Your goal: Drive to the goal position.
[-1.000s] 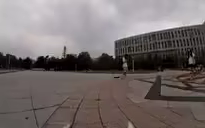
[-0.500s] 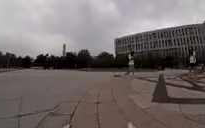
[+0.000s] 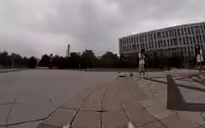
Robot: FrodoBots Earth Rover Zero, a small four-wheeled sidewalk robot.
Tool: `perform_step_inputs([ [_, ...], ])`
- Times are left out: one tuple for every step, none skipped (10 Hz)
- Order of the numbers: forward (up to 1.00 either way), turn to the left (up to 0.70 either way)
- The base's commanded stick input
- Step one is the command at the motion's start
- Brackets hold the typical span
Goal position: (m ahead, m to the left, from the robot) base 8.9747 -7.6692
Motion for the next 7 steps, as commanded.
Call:
perform_step_inputs([
  [0.7, 0.14],
  [0.7, 0.14],
  [0.7, 0.14],
  [0.7, 0.08],
  [0.7, 0.03],
  [0.7, 0.02],
  [0.7, 0.01],
])
